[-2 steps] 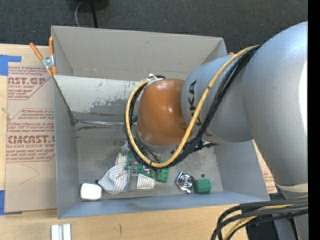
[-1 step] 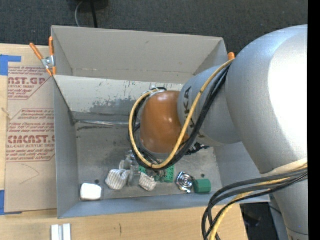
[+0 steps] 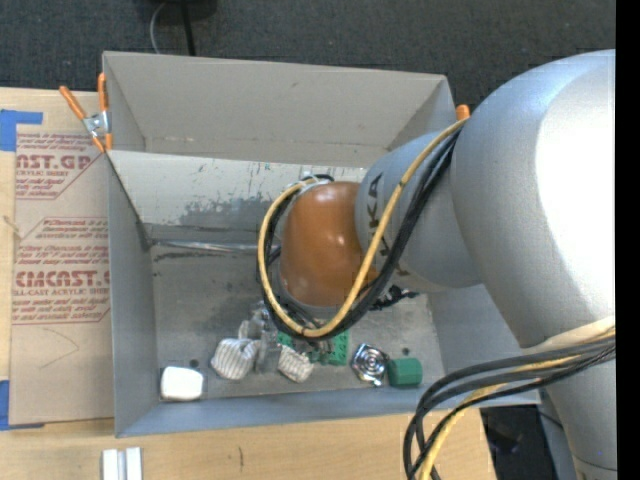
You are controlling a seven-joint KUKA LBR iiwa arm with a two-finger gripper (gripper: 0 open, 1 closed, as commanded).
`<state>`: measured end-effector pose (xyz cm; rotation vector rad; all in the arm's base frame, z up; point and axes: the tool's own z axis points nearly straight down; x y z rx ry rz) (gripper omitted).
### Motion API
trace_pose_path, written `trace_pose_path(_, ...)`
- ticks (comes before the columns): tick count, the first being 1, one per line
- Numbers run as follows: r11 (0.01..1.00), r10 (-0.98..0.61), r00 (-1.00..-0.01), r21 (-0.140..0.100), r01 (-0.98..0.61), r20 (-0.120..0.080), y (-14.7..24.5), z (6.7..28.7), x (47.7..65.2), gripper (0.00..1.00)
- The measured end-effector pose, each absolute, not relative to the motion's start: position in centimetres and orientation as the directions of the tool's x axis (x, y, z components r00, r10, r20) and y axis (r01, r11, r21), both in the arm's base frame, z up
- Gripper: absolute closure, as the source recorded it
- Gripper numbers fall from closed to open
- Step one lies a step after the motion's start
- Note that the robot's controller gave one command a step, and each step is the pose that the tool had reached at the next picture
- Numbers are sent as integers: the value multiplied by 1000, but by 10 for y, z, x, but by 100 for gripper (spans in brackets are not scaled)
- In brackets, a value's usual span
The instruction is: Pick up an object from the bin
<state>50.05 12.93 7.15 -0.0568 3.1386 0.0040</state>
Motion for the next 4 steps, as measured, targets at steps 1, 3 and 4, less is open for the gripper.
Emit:
trace_pose_path(1,1000,-30,-999,1,-30,9,130,105,492,100)
trace_pose_path(3,1000,-5,-1000,4,-5,-3,128,175,490,0)
trace_pose_path(4,997,-76,-997,4,-76,-11,136,144,494,0)
